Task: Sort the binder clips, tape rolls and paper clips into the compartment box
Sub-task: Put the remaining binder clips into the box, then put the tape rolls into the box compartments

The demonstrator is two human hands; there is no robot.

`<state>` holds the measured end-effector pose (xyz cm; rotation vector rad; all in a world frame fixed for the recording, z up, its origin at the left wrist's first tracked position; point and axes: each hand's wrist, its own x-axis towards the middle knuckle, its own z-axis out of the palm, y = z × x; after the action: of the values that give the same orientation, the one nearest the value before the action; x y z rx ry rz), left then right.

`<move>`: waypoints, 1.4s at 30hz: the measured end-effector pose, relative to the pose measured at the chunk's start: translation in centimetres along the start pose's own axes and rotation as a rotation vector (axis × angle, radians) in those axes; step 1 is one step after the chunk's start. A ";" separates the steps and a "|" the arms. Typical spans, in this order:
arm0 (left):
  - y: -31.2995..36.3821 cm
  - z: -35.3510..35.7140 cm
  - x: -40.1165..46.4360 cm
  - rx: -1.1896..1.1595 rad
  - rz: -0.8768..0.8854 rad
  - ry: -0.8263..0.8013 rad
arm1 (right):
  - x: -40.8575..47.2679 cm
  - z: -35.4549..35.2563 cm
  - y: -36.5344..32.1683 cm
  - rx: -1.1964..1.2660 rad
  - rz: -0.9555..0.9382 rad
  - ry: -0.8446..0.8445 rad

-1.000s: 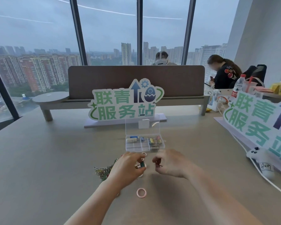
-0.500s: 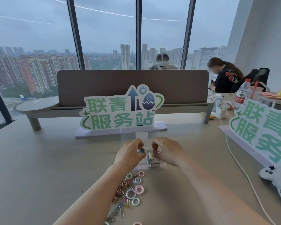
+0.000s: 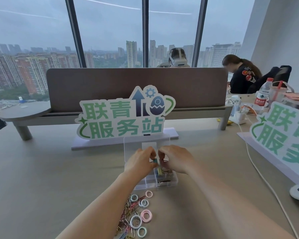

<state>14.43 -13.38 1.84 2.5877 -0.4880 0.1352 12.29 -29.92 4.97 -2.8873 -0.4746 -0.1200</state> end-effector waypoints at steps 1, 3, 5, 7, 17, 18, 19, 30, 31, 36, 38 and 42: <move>0.0 0.1 0.1 -0.003 0.002 -0.001 | 0.1 0.0 0.0 0.003 0.001 -0.008; -0.1 0.2 0.2 -0.012 0.011 -0.003 | 0.4 0.0 0.0 0.009 0.002 -0.030; -0.1 0.3 0.3 -0.021 0.017 -0.002 | 0.6 -0.1 -0.1 0.010 0.002 -0.051; -0.2 0.3 0.3 -0.028 0.018 0.004 | 0.7 0.0 -0.1 0.012 0.010 -0.062; -0.5 0.5 -0.4 -0.070 0.016 0.009 | 0.3 -0.4 -0.5 0.021 0.017 -0.079; -0.5 0.5 -0.5 -0.072 0.016 0.010 | 0.2 -0.4 -0.5 0.027 0.022 -0.080; -0.5 0.3 -0.7 -0.077 0.017 0.016 | 0.0 -0.4 -0.5 0.034 0.028 -0.078; -1.4 -1.7 -4.5 -0.111 0.039 0.123 | -3.8 0.7 -2.3 0.163 0.042 0.112; -1.5 -1.9 -5.1 -0.115 0.032 0.129 | -4.3 0.9 -2.7 0.178 0.035 0.115; -1.7 -2.4 -8.6 -0.121 0.027 0.123 | -6.7 1.7 -4.9 0.216 -0.019 0.067; -1.7 -2.7 -10.1 -0.120 0.029 0.094 | -7.6 2.0 -5.7 0.210 -0.053 0.003; -1.5 -2.7 -12.7 -0.109 0.047 0.044 | -9.0 2.1 -6.9 0.236 -0.063 -0.091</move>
<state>3.13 -6.83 1.14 2.4623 -0.5256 0.1758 1.64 -25.84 3.20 -2.6557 -0.5564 0.0547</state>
